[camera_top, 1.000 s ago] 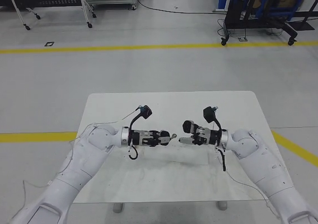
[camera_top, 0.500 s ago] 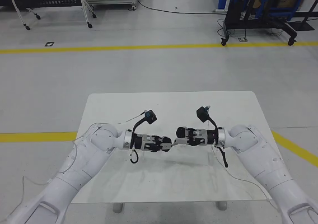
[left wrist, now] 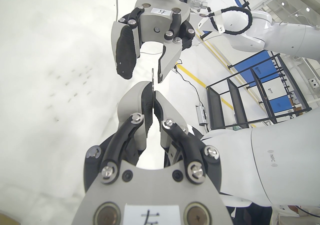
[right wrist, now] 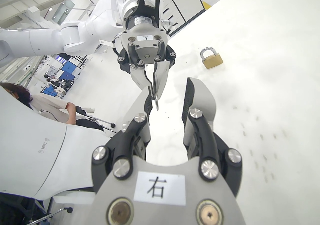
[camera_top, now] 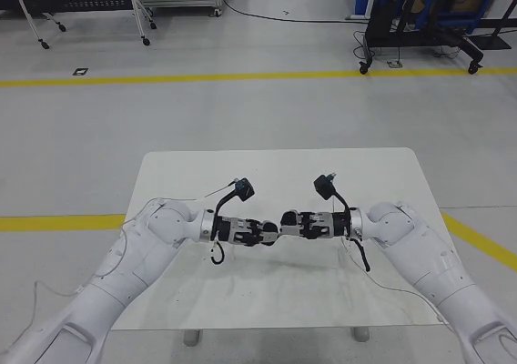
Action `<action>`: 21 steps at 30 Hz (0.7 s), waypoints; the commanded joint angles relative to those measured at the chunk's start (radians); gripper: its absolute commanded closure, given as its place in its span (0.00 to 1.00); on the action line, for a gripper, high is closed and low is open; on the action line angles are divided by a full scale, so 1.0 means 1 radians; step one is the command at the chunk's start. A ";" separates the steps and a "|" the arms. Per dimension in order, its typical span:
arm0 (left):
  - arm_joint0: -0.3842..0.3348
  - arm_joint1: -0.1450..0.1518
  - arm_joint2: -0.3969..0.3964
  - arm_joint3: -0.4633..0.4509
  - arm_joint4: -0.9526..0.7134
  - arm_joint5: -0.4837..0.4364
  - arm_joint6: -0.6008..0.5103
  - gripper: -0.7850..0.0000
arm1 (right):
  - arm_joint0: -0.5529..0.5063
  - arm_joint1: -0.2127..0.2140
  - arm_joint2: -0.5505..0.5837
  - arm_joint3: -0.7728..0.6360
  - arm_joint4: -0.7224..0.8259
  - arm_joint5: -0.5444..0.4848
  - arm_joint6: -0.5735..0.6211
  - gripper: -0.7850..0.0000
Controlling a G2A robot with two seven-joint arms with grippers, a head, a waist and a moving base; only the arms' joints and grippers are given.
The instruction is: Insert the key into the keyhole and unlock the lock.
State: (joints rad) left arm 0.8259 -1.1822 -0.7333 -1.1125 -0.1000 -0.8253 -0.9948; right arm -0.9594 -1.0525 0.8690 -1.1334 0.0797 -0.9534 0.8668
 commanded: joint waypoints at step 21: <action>-0.009 0.005 0.003 0.016 -0.021 -0.014 0.022 1.00 | 0.068 0.065 -0.176 0.013 0.099 -0.053 -0.053 1.00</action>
State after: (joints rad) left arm 0.8163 -1.1769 -0.7300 -1.0965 -0.1214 -0.8391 -0.9743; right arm -0.8937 -0.9892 0.6987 -1.1231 0.1758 -1.0036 0.8165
